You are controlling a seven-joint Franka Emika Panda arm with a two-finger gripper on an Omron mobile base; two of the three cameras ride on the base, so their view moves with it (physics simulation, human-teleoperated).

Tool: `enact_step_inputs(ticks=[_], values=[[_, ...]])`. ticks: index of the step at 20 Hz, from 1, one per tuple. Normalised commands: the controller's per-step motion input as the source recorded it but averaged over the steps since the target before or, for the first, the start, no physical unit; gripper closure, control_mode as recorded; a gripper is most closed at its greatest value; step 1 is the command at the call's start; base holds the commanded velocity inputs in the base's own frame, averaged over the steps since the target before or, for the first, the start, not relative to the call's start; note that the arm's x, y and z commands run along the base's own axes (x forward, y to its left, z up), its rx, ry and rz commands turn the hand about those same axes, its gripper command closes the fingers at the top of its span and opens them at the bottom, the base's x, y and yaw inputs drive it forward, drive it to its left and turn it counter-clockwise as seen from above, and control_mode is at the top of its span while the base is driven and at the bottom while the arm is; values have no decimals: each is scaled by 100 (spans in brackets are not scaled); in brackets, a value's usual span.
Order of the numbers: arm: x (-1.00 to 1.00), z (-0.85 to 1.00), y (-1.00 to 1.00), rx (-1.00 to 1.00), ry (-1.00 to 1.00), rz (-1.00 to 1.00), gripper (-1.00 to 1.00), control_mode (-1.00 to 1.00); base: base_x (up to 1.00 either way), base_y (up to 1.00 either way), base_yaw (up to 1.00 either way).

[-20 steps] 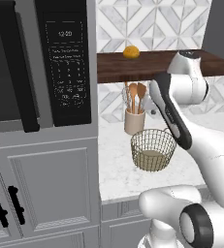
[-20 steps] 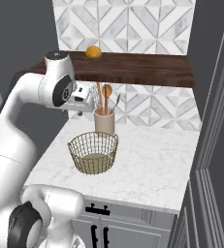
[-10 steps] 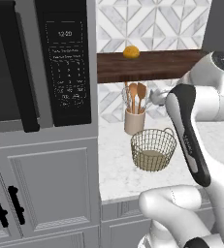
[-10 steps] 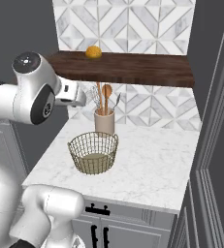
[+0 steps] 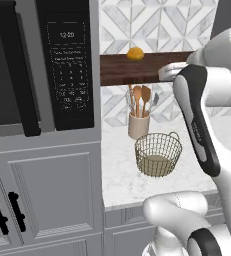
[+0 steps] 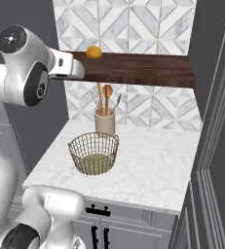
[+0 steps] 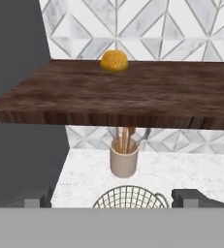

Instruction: Open the cabinet, pick up the bread from the cabinet and place it in the basket. Then move the basket to the dining counter.

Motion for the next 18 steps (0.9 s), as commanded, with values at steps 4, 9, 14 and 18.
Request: enact_step_inputs(ticks=[4, 9, 14, 18], values=[[62, 30, 2, 0, -1, -2, -100, -100, 0, 0, 0], [70, 6, 0, 0, 0, 0, -100, -100, 0, 0, 0], [69, 0, 0, 0, 1, 0, -100, -100, 0, 0, 0], [69, 0, 9, 0, 9, 0, -100, -100, 0, 0, 0]])
